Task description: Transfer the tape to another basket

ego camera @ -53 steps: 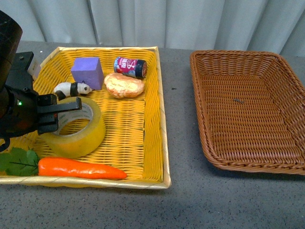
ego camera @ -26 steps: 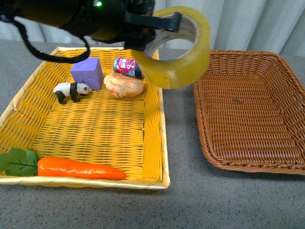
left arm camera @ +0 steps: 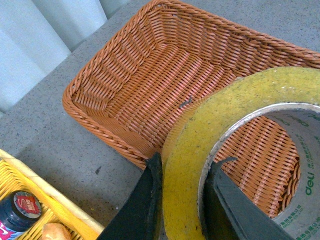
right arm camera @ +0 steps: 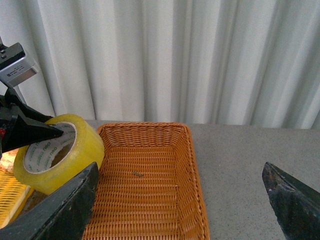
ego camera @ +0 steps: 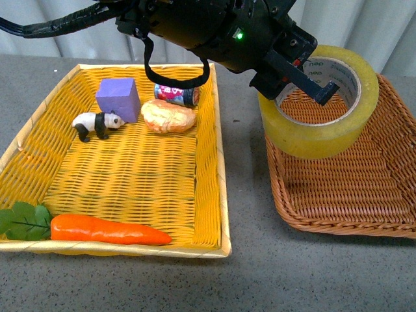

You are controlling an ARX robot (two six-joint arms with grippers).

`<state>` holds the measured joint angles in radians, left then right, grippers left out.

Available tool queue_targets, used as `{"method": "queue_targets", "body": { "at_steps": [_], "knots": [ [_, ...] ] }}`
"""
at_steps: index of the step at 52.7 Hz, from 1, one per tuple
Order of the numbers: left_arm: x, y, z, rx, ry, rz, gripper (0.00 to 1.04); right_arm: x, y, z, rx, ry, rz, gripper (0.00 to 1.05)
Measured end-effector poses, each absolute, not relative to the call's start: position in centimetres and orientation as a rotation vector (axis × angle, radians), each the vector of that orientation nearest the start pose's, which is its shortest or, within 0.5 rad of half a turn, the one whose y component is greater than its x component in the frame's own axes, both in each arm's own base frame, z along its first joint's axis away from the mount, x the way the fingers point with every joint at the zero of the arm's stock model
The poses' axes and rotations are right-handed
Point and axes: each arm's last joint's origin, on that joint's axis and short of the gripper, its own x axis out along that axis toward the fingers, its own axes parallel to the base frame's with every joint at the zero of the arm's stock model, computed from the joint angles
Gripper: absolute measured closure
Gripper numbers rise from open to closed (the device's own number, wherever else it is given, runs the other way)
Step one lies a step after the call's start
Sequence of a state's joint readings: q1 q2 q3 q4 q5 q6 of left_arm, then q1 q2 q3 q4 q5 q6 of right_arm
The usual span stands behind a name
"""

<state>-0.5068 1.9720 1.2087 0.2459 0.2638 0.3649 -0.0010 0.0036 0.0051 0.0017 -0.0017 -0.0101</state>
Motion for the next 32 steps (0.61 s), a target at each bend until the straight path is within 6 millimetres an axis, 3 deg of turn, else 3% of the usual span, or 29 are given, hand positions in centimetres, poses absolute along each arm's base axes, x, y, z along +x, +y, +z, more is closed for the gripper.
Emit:
{"method": "queue_targets", "body": {
  "at_steps": [32],
  "knots": [
    [36.84,-21.3,17.45,0.405,0.369,-0.831,0.88,9.76,0.0,16.51,-0.01,-0.003,0.001,0.09]
  ]
}}
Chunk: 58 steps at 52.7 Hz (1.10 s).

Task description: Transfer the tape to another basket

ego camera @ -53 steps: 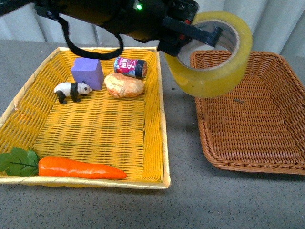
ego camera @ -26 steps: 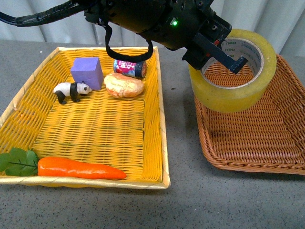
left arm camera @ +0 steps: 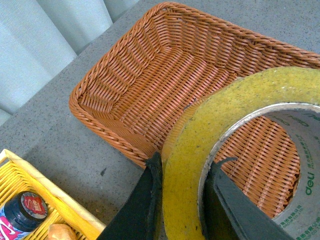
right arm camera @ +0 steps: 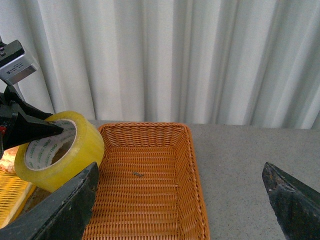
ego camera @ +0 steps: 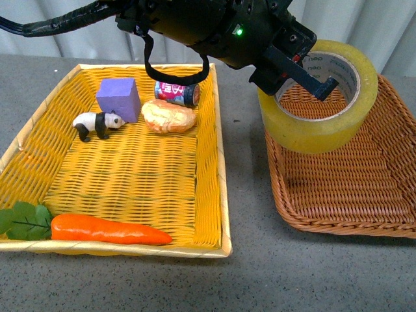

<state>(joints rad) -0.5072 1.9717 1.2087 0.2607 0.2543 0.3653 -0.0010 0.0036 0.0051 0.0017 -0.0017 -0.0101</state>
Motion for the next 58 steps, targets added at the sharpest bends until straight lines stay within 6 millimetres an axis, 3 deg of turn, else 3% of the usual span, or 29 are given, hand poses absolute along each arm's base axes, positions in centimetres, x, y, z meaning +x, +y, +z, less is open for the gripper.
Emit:
{"method": "queue_targets", "body": {
  "at_steps": [7,11,14,22,32,45,58],
  "knots": [
    [36.8,-21.3,17.5,0.405,0.369,-0.831,0.88,9.8,0.0,16.4,-0.014,0.019,-0.017,0.09],
    [36.8,-21.3,17.4,0.405,0.37,-0.831,0.88,10.5,-0.2,16.9,-0.078,0.197,-0.317,0.09],
    [36.9,-21.3,17.5,0.405,0.367,-0.83,0.88,11.8,-0.7,17.7,-0.108,0.248,-0.401,0.09],
    [36.9,-21.3,17.5,0.405,0.367,-0.831,0.88,16.3,-1.6,20.1,-0.124,0.275,-0.244,0.09],
    [36.8,-21.3,17.5,0.405,0.367,-0.831,0.88,21.6,-1.5,21.0,-0.118,0.369,-0.012,0.09],
    [36.8,-21.3,17.5,0.405,0.367,-0.831,0.88,28.4,1.3,21.7,-0.143,0.574,0.279,0.09],
    [36.8,-21.3,17.5,0.405,0.367,-0.832,0.88,32.5,4.2,23.1,-0.221,0.671,0.438,0.09]
  ]
}}
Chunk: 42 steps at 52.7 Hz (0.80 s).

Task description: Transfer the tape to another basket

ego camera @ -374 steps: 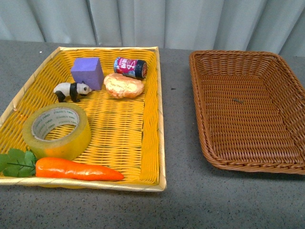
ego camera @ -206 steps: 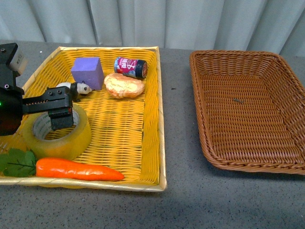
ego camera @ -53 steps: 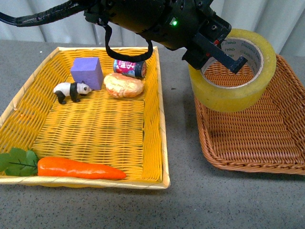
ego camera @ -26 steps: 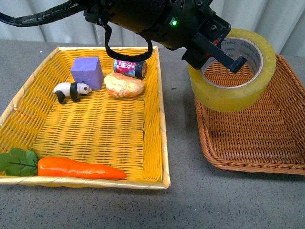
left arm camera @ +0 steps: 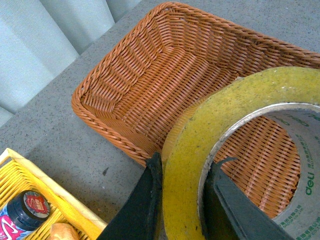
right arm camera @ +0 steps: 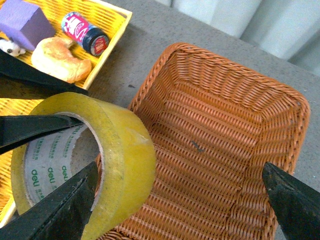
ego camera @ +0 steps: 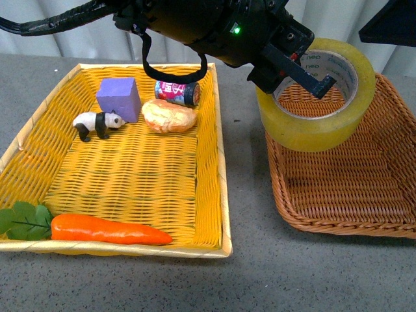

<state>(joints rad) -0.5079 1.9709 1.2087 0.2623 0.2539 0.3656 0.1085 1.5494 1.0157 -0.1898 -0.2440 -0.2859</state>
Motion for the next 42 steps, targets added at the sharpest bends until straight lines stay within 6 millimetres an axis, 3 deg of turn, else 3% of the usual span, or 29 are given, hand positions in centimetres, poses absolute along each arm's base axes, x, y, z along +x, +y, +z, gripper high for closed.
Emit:
{"method": "queue_targets", "body": {
  "at_steps": [17,30,42],
  "knots": [
    [36.8,-21.3,17.5,0.405,0.366,-0.832,0.88,34.0,6.2,20.5,-0.285,0.814,0.529,0.09],
    [36.8,-21.3,17.5,0.405,0.366,-0.832,0.88,35.2,6.7,19.8,-0.303,0.833,0.518,0.09],
    [36.8,-21.3,17.5,0.406,0.367,-0.828,0.88,35.6,6.9,19.4,-0.273,0.858,0.519,0.4]
  ]
}}
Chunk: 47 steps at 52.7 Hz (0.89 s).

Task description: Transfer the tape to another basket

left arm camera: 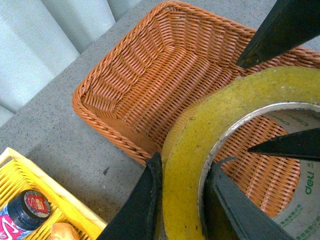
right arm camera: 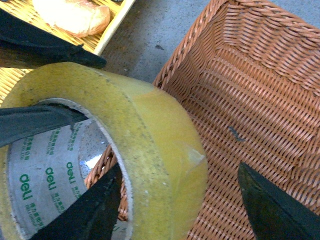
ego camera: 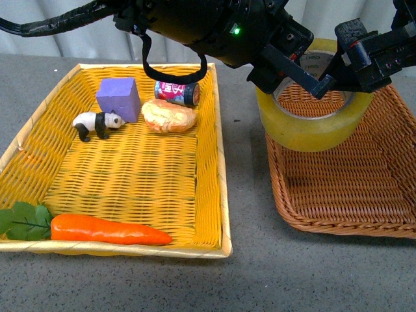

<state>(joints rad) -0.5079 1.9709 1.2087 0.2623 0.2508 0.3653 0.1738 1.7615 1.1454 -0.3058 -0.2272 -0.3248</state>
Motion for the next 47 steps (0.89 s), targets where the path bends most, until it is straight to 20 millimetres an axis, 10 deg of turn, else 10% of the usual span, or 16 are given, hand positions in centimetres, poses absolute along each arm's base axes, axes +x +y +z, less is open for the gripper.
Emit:
{"method": "queue_targets", "body": {
  "at_steps": [14,21,30,47],
  "knots": [
    [36.6,-21.6,17.4,0.37,0.358,-0.715,0.88,35.8,7.0,19.4,-0.191,0.882,0.497,0.73],
    [36.5,-22.2,18.1,0.162,0.333,-0.521,0.66,36.5,6.7,19.8,-0.152,0.875,0.465,0.86],
    [36.7,-21.9,18.2,0.03,0.35,-0.47,0.42,36.7,6.0,20.0,-0.074,0.892,0.404,0.87],
    [37.0,-21.5,18.3,-0.074,0.367,-0.443,0.38,37.4,5.1,19.4,0.036,0.923,0.333,0.87]
  ]
}}
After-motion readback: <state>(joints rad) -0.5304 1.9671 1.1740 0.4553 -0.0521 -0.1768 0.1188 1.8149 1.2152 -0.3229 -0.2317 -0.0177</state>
